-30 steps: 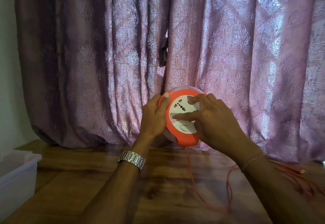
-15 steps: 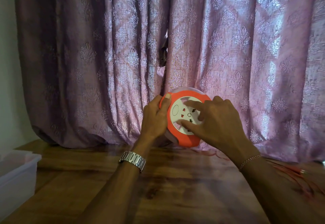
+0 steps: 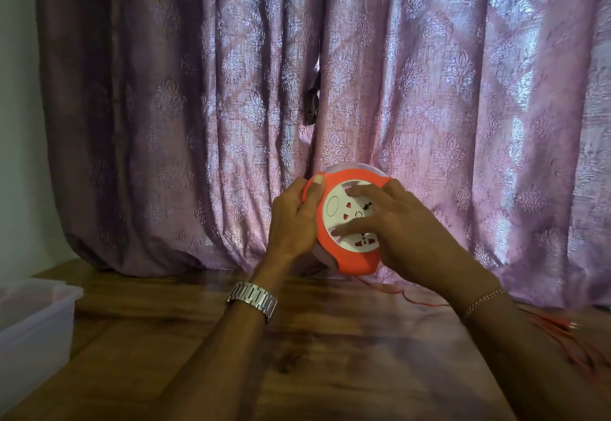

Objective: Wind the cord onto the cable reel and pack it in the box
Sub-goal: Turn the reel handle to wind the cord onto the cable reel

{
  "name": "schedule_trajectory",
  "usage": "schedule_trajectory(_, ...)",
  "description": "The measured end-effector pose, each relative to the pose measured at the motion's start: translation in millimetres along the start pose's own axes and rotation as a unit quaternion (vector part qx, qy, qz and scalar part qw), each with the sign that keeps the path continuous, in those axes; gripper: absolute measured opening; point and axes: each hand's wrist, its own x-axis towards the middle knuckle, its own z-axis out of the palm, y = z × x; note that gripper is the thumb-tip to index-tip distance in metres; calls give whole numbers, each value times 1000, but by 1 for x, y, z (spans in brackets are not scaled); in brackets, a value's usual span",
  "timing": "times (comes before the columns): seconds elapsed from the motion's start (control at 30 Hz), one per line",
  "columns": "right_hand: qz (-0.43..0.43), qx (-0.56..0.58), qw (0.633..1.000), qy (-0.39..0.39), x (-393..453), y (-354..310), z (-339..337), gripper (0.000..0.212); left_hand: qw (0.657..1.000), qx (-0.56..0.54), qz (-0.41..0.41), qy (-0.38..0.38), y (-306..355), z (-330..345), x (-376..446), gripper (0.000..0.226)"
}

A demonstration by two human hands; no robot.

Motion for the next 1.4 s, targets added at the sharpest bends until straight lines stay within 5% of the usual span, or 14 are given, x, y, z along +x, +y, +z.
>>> schedule_trajectory(0.17, 18, -57, 998, 30, -2, 2, 4, 45, 1000, 5, 5, -1, 1, 0, -1, 66)
schedule_trajectory(0.27, 52, -66, 995, 50, -3, 3, 7, 52, 1000, 6, 0, 6, 0, 0, 0, 53)
schedule_trajectory(0.5, 151, -51, 972, 171, 1, 3, 11, 64, 1000, 4, 1, 0, 4, 1, -2, 52)
schedule_trajectory(0.7, 133, -75, 976, 157, 1, 5, 11, 60, 1000, 2, 4, -5, 6, -1, -2, 61)
schedule_trajectory(0.87, 20, 3, 988, 156, -1, 11, 4, 13, 1000, 1, -3, 5, 4, -1, -1, 51)
schedule_trajectory(0.97, -4, 33, 998, 62, -2, 8, 2, 47, 1000, 6, -4, 1, 4, -1, -1, 49)
schedule_trajectory(1.07, -7, 23, 1000, 6, -1, 3, 2, 57, 1000, 11, 2, 0, 4, -1, -2, 56)
schedule_trajectory(1.4, 49, -89, 993, 63, -3, 9, 11, 54, 1000, 22, 17, 4, 7, -1, -3, 57)
